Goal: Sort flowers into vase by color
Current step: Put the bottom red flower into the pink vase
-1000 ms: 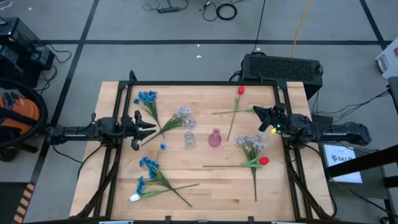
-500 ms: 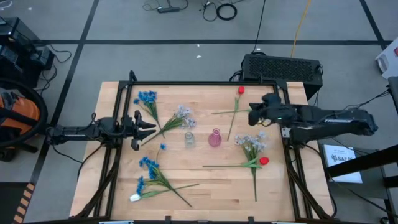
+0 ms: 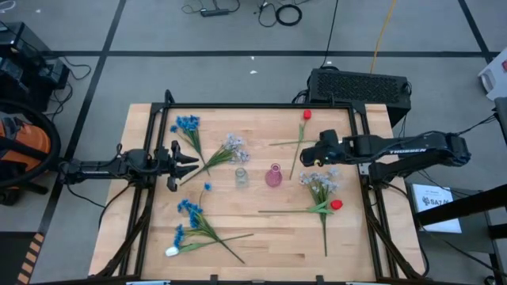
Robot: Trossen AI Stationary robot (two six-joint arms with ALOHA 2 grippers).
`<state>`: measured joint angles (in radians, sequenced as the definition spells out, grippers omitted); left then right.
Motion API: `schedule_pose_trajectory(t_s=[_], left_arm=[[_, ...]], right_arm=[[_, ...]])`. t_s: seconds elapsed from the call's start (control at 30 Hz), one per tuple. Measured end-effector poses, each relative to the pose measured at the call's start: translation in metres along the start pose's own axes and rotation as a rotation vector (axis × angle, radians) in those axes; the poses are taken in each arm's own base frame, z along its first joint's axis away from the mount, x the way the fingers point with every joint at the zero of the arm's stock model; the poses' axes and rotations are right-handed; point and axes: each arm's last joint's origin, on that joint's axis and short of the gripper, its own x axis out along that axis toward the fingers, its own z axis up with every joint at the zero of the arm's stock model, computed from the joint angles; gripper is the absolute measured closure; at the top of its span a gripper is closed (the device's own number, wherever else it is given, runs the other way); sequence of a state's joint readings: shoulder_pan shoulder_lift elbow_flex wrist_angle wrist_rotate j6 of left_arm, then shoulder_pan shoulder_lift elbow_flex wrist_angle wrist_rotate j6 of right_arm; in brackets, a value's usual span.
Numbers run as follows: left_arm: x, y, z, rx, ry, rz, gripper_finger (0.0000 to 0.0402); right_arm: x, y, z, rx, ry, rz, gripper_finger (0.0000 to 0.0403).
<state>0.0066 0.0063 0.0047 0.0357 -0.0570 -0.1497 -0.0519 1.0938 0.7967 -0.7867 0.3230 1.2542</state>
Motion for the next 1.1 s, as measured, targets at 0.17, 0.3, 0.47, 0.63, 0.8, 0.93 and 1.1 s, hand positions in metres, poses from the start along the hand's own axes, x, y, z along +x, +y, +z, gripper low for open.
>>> schedule_pose_trajectory(t_s=[0.17,0.3,0.47,0.63,0.8,0.93,1.1], left_arm=[[0.000,0.000,0.000,0.000,0.000,0.000,0.0281],[0.000,0.000,0.000,0.000,0.000,0.000,0.0281],[0.000,0.000,0.000,0.000,0.000,0.000,0.0281],[0.000,0.000,0.000,0.000,0.000,0.000,0.0281],[0.000,0.000,0.000,0.000,0.000,0.000,0.0281],[0.000,0.000,0.000,0.000,0.000,0.000,0.0281],[0.000,0.000,0.000,0.000,0.000,0.000,0.0281]], right_arm=[[0.002,-0.002,-0.011,0.052,0.122,-0.045,0.0403],[0.002,-0.004,-0.021,0.076,0.185,-0.091,0.0403],[-0.002,-0.005,-0.033,0.138,0.276,-0.120,0.0403],[-0.017,0.002,-0.040,0.184,0.312,-0.151,0.0403],[-0.038,0.018,-0.043,0.219,0.322,-0.206,0.0403],[-0.046,0.033,-0.049,0.274,0.322,-0.235,0.0403],[-0.045,0.046,-0.065,0.376,0.316,-0.279,0.0403]])
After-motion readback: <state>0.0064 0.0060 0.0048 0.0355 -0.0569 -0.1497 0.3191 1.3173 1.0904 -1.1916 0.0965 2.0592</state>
